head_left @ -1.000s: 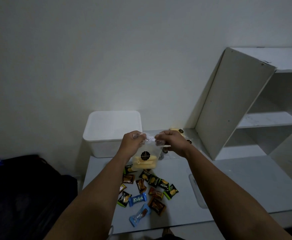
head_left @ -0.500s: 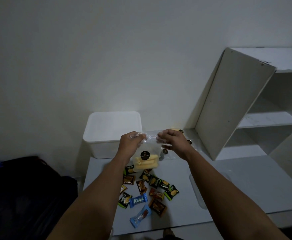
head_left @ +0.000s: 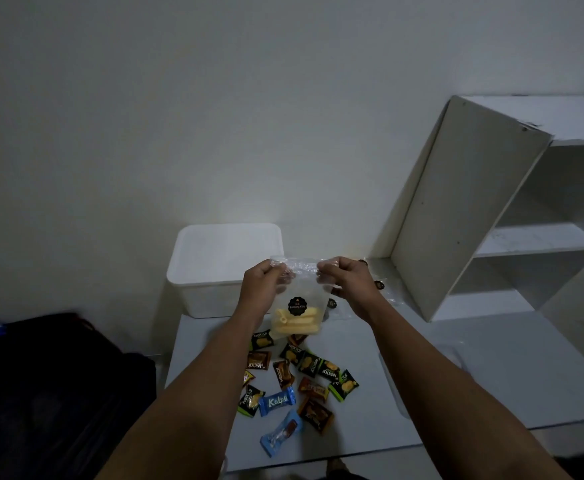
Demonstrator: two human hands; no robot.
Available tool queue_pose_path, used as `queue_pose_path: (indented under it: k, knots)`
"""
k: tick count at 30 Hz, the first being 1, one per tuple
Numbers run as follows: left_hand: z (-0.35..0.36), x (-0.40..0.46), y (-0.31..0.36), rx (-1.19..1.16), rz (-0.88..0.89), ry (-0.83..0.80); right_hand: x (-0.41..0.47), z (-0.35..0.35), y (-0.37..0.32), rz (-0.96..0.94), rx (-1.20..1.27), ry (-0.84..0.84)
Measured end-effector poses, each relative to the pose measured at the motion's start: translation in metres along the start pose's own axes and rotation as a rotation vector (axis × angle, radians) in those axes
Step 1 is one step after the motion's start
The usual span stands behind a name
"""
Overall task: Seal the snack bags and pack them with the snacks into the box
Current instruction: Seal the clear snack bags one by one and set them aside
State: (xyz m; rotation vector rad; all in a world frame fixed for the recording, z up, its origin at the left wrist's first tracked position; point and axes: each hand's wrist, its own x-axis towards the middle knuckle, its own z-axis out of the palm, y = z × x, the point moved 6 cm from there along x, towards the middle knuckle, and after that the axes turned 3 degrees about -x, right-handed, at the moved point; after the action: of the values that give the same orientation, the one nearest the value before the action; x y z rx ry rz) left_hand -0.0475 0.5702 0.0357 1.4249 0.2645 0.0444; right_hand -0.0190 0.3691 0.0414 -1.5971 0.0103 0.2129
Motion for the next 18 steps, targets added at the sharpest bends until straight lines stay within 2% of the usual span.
queue_pose_path:
  k: [11,18]
  knots:
    - [0.008,-0.012,0.004,0.073,0.031,-0.043,-0.005,0.006,0.0,-0.004,-0.058,-0.057]
    - [0.013,-0.02,0.006,0.121,0.035,-0.07,-0.013,0.013,0.003,-0.011,0.016,-0.138]
